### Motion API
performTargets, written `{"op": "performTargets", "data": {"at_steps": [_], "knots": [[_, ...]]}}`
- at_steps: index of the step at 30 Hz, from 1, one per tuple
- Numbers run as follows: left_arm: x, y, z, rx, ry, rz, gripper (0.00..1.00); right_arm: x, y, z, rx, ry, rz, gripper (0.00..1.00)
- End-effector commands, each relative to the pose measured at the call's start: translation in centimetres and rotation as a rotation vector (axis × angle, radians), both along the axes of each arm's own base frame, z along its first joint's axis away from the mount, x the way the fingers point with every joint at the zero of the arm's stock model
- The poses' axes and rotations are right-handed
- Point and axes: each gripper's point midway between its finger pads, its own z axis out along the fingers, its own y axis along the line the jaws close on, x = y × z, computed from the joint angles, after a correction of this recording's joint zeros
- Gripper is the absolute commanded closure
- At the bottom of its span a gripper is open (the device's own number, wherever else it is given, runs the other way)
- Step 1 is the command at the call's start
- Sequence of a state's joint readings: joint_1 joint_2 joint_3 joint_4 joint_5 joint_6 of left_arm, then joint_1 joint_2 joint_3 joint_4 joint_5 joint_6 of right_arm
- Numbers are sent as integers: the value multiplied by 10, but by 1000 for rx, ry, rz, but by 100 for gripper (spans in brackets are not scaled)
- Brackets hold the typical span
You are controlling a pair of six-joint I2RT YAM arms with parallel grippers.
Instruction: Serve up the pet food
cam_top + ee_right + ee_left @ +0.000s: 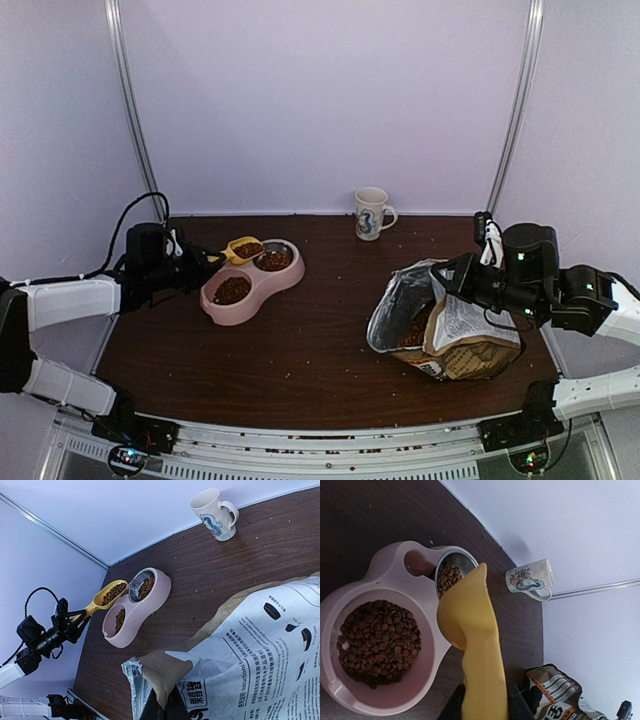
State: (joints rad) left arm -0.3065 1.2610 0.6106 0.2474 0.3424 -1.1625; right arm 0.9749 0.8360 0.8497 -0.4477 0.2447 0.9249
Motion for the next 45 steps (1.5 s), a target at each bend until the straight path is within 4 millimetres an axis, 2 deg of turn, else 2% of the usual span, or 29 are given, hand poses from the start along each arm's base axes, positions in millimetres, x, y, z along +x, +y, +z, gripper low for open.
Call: {"op": "performTargets", "data": {"at_steps": [1,14,25,30,36,40,45], "knots": [[18,-3,19,52,-78,-31,100,7,-9,20,59,-57,-53,100],[44,-6,16,189,-62,-65,100,6,-16,18,50,-57,-69,100],[44,-6,24,281,-82,-108,100,7,-14,19,48,-58,-67,100],[41,1,35,381,-103,-125,100,7,-14,17,40,-53,-67,100],[37,6,57,532,-152,-141,100,8,-13,18,41,-54,-67,100],[30,4,68,601,-180,-167,100,9,-12,18,39,-52,-64,100],[20,-9,87,702,-271,-220,100,10,-10,18,37,-51,-60,100]]}}
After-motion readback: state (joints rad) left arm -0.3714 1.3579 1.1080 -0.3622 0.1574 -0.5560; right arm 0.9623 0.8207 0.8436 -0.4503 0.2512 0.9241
